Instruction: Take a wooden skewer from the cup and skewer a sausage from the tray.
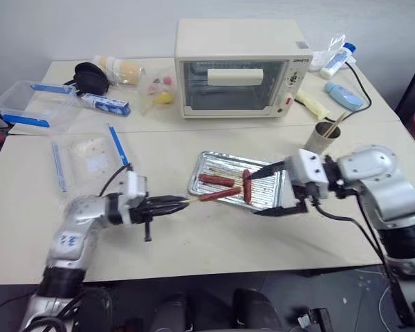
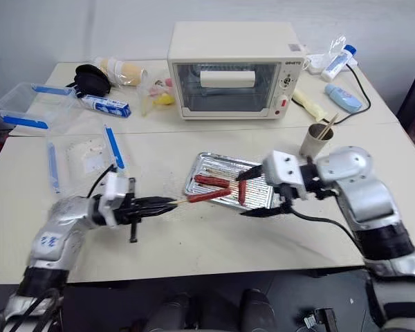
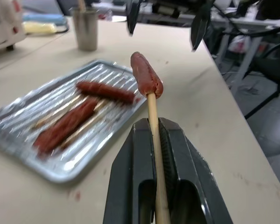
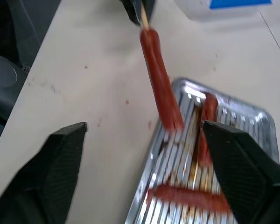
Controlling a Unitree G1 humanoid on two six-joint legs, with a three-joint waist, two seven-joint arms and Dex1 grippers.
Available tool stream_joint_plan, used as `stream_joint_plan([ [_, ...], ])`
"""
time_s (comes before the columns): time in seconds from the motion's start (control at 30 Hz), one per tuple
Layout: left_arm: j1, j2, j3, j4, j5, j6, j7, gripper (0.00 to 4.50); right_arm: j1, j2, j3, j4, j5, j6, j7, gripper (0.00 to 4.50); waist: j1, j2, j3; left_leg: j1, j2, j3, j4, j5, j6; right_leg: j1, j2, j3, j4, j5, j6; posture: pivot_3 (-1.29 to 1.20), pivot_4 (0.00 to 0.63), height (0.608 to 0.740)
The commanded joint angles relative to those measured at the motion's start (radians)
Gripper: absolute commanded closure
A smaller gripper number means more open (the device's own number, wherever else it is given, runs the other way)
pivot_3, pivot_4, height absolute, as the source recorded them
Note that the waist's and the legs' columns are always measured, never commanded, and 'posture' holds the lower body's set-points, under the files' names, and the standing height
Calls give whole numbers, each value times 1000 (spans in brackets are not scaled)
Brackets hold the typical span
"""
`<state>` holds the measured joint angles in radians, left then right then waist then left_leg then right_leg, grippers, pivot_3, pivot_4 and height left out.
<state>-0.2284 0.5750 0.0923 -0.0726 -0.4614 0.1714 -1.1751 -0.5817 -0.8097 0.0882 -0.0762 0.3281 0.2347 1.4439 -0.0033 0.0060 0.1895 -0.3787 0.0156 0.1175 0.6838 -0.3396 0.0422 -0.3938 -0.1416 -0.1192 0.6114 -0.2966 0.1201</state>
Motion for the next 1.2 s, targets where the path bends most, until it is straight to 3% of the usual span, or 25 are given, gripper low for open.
stream_joint_plan([
  [0.03,79,0,130,-119,-78,15,96,4500,86,16,-153,-57,96,-63,-53,45,0,0,0,0,0,0,0,0,0,0,0,0,0,0,0,0,150,740],
  [0.13,132,-55,256,-186,-134,45,273,4500,212,82,-264,-86,159,-142,-114,45,3,-1,0,1,0,-2,0,0,0,2,-5,0,0,0,0,0,150,740],
  [0.23,152,-157,379,-267,-180,76,532,4500,347,152,-352,-181,267,-41,-250,45,6,-1,0,1,0,-4,0,0,0,4,-7,2,0,0,0,0,150,740],
  [0.3,158,-207,420,-304,-179,101,673,4500,399,212,-375,-233,334,-26,-316,45,6,-2,0,1,0,-4,0,0,0,4,-7,5,0,0,0,0,150,740],
  [0.47,89,-326,478,-289,-121,111,1014,4500,479,343,-337,-322,293,-133,-418,45,5,-3,0,5,0,-3,-1,0,-1,5,-5,6,0,0,0,0,150,740],
  [0.8,-88,-315,436,-20,-26,109,1154,4500,433,334,-259,-320,281,-184,-406,45,14,-7,-1,4,-1,1,-2,0,-1,2,0,3,2,0,1,0,150,740],
  [1.03,-80,-289,438,-42,-52,63,1082,2465,405,285,-268,-300,294,-172,-393,0,14,-7,-2,4,-1,1,-2,0,-1,2,0,3,1,0,0,0,150,740],
  [1.17,-6,-170,412,-99,-73,53,873,1253,408,232,-294,-284,311,-158,-371,0,9,-7,-1,4,0,1,-2,0,-1,2,0,3,1,0,0,0,150,740],
  [1.2,24,-117,393,-117,-59,45,801,1253,412,215,-300,-276,317,-151,-359,0,6,-7,-1,4,0,1,-2,0,-1,2,0,3,1,0,0,0,150,740],
])
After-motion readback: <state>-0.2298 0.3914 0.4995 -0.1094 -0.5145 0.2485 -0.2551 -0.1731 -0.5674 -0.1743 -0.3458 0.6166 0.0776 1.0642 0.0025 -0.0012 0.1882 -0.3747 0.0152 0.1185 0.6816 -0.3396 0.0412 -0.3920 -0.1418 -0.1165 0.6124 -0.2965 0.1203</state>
